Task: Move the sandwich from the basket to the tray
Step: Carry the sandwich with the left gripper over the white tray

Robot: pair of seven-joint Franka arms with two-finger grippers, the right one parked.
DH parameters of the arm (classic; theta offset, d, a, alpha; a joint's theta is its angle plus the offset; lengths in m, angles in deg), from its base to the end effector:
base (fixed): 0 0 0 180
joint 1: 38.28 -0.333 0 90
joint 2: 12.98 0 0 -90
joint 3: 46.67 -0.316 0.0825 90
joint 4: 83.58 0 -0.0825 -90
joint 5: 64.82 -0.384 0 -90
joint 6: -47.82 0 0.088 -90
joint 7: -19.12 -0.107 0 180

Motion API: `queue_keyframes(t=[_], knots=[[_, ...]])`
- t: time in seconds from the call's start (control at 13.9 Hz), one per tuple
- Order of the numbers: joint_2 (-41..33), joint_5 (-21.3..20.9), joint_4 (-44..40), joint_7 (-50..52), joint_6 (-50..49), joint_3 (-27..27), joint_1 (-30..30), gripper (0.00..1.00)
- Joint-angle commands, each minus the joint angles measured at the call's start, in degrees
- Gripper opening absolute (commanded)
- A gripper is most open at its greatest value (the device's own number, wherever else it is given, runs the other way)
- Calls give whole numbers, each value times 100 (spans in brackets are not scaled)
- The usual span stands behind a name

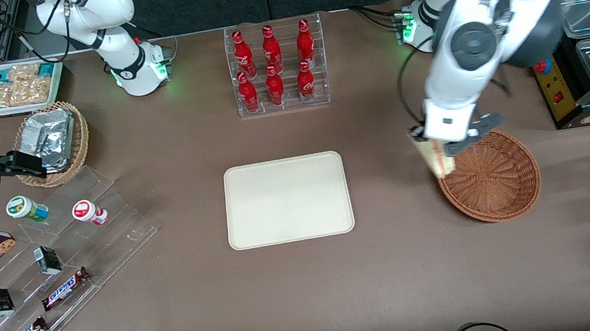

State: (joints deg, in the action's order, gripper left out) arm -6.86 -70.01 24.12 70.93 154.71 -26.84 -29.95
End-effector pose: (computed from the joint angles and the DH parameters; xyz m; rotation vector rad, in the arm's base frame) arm 0.5119 -0.2603 0.4455 -2.9749 -0.5740 0.0849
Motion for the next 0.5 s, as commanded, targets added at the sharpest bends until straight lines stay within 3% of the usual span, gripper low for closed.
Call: queue_keyframes(t=[0.0, 0.43], knots=[[828, -166, -924, 74, -106, 38, 633, 31], [2506, -324, -2419, 83, 69, 21, 1531, 31]])
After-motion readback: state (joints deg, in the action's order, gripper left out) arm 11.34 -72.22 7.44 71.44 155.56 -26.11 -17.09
